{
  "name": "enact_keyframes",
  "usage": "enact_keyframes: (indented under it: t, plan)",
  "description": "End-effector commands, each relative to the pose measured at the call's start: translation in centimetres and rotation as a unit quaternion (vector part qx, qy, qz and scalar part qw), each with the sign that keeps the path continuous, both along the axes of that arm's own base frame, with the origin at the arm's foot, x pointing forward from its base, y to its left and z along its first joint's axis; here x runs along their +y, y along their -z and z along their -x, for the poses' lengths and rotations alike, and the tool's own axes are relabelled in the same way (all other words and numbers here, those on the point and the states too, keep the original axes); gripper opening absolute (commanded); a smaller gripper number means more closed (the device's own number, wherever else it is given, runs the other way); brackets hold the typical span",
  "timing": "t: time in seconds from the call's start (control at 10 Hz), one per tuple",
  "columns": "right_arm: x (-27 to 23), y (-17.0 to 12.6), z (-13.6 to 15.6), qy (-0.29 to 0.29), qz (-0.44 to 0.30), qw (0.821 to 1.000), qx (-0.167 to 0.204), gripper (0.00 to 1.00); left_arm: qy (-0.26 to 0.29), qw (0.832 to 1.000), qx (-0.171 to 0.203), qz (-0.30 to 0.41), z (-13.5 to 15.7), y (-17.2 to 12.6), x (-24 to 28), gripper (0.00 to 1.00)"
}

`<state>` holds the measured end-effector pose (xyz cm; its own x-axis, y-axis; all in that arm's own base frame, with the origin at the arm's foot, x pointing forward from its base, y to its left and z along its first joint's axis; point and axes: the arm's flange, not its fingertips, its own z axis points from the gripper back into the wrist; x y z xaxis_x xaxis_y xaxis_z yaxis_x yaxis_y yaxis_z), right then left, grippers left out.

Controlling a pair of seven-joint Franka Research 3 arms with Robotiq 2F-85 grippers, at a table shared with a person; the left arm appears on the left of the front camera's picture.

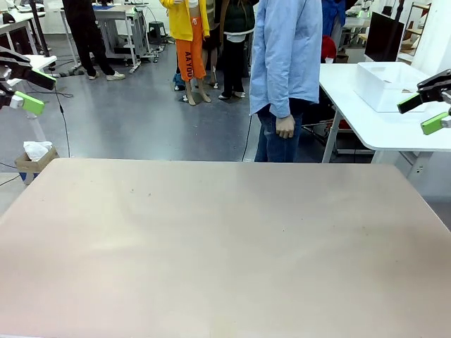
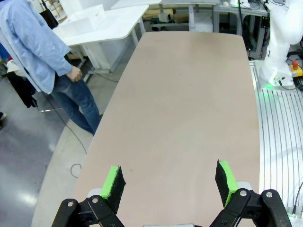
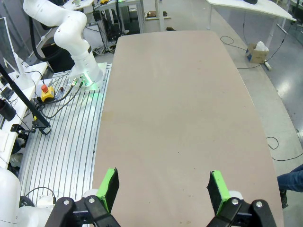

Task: Stack the cups and store them in the basket.
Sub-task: Place the stack of Reusable plastic cups into the Pantry Basket.

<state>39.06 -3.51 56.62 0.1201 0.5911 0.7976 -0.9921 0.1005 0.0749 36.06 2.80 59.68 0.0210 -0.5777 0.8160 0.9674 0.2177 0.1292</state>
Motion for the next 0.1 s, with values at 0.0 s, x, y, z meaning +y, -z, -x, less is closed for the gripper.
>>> enact_keyframes:
  t: [0.0]
  plan:
    - [0.08, -0.46, -0.05, 0.002, -0.001, 1.0, 0.005, 1.0, -0.001, 1.0, 0.0, 0.004, -0.04, -0.11, -0.1, 1.0]
